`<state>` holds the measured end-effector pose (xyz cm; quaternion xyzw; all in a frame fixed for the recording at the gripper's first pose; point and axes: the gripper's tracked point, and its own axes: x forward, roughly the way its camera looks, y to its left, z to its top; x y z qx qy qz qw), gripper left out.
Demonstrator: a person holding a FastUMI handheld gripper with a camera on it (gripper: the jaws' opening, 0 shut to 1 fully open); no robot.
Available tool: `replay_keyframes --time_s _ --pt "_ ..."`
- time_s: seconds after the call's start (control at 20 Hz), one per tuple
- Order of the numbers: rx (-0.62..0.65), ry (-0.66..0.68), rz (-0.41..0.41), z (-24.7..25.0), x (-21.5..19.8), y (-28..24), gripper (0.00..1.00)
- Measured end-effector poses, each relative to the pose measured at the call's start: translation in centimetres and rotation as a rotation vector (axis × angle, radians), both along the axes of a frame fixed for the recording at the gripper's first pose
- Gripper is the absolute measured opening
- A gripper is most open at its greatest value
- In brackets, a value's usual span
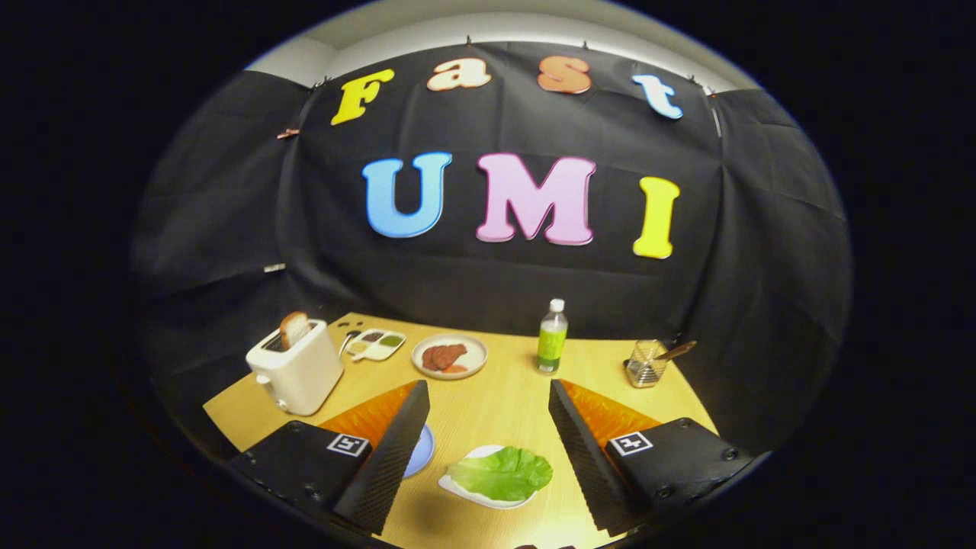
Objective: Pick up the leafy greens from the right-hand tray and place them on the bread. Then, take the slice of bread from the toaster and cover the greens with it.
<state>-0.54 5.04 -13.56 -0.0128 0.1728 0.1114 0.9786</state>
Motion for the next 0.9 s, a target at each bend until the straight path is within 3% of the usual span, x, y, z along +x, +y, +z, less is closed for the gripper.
replay_keyframes --time_s 0.7,0.9 --pt "-0.223 0.455 0.362 -21.5 2.4 -2.5 0.99" --pt "-0.303 0.514 0.404 -25.7 3.6 -3.5 0.99"
